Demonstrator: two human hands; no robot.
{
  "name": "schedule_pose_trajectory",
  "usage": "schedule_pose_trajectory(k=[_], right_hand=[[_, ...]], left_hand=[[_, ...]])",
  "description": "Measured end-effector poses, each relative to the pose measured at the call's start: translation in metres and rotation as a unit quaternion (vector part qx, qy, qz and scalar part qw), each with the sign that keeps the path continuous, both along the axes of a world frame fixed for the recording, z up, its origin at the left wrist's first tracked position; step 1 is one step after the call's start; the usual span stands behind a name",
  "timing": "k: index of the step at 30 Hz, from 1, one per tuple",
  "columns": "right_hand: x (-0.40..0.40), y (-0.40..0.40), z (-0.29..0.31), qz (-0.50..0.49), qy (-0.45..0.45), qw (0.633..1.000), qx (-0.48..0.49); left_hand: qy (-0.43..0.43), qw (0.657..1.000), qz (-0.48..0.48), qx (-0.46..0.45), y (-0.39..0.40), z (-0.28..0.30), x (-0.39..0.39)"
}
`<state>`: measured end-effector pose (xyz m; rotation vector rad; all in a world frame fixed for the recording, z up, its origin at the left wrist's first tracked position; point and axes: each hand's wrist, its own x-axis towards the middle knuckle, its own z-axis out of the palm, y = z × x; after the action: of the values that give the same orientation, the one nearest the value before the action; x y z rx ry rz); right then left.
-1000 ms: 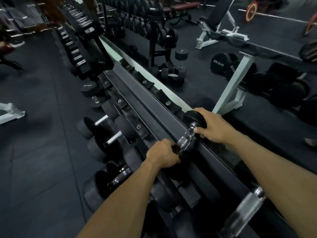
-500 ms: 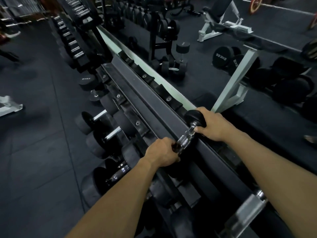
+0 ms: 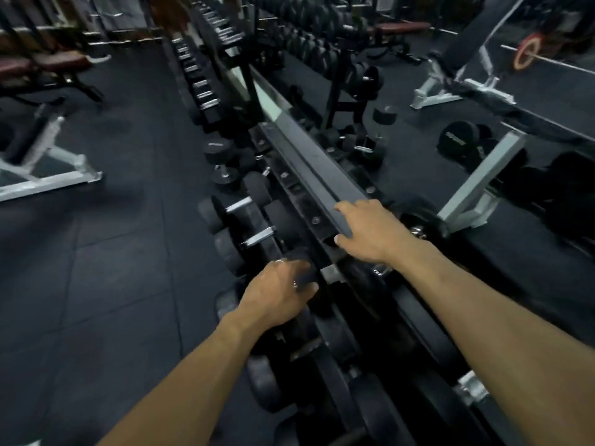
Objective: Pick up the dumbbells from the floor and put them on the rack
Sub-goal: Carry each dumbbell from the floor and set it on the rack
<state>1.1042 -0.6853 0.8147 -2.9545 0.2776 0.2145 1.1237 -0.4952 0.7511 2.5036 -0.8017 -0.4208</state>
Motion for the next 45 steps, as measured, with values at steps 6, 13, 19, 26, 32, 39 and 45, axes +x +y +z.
schedule_pose_trajectory(k=[6,13,19,26,32,39,45], right_hand=[[-0.021,0.151,-0.013,0.104,0.021,0.994,0.021],[-0.064,0.321,-0.072,0.207,0.099,0.972,0.053],[-0.091,0.427,-0.166,0.258,0.183,0.946,0.067],[-0.12,0.494,-0.34,0.296,0.263,0.915,0.075],[-0.14,0.516,-0.528,0.311,0.341,0.885,0.064],[-0.151,0.521,-0.689,0.252,0.371,0.89,0.078],[-0.151,0.532,-0.758,0.22,0.354,0.9,0.127]], left_hand=[[-0.003,0.996,0.083,0.024,0.153,-0.012,-0.045],[0.034,0.982,0.177,0.062,0.333,-0.062,-0.123],[0.128,0.956,0.259,0.059,0.441,-0.148,-0.196],[0.217,0.925,0.302,0.077,0.491,-0.307,-0.248],[0.289,0.902,0.305,0.099,0.512,-0.493,-0.28],[0.322,0.894,0.295,0.104,0.527,-0.668,-0.297],[0.346,0.888,0.288,0.092,0.517,-0.737,-0.287]])
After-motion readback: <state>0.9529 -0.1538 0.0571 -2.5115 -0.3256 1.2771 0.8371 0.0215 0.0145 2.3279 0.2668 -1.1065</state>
